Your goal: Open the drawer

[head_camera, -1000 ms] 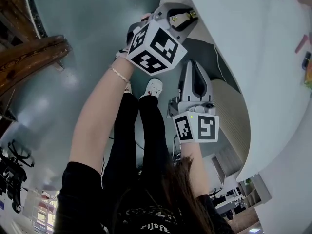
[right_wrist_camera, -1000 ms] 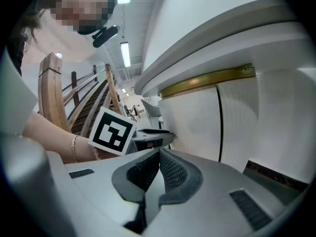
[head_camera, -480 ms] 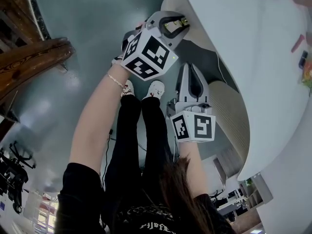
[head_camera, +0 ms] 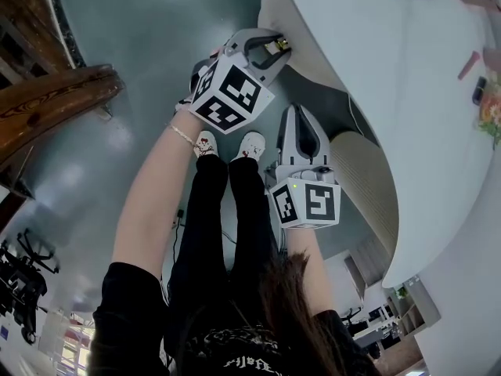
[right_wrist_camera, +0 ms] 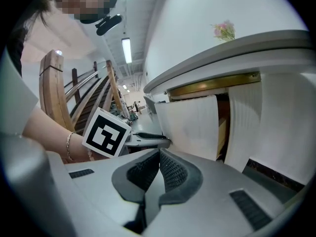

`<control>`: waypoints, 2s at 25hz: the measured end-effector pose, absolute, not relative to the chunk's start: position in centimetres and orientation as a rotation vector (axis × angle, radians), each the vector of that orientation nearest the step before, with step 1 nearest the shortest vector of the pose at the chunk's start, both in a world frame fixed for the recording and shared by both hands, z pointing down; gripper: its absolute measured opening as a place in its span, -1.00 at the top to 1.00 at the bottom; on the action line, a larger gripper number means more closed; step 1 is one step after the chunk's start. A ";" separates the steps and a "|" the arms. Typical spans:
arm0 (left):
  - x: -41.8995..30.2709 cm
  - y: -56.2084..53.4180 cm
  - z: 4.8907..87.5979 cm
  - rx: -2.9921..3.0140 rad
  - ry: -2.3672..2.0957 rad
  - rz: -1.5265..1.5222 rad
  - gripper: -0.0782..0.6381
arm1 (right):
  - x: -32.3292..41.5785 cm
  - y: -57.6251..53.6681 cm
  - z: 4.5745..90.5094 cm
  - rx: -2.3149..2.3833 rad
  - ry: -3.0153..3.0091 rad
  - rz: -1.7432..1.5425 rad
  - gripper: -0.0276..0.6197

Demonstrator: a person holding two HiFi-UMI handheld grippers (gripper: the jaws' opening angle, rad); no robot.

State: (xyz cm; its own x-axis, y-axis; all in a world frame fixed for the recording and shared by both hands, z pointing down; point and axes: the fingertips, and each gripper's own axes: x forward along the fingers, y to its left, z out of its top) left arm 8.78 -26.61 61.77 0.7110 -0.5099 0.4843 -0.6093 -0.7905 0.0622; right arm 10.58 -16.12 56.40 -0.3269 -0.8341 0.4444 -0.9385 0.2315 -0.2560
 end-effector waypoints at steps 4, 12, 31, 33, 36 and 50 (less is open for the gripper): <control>8.2 -26.1 61.7 2.652 -0.901 0.700 0.46 | 10.2 -15.5 55.8 1.664 -2.290 0.728 0.83; 7.6 -25.4 61.7 2.561 -0.935 0.718 0.45 | 10.9 -13.9 54.9 1.622 -2.270 0.755 0.83; 5.6 -23.6 61.4 2.550 -0.934 0.781 0.45 | 10.9 -12.6 53.9 1.620 -2.268 0.769 0.83; 5.3 -23.3 61.4 2.557 -0.943 0.784 0.45 | 10.9 -12.2 53.9 1.626 -2.263 0.776 0.83; 4.7 -22.8 61.4 2.548 -0.952 0.782 0.45 | 10.6 -11.7 53.8 1.632 -2.257 0.787 0.83; 2.7 -21.2 61.4 2.557 -0.916 0.819 0.45 | 8.9 -10.8 53.2 1.641 -2.250 0.785 0.83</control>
State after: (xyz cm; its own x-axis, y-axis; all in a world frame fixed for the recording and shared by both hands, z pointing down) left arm 2.71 -21.20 61.43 0.6335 -0.4822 0.6052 -0.6552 -0.7503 0.0880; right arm 8.94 -10.77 53.22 -0.3361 -0.8019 0.4939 -0.9351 0.2218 -0.2763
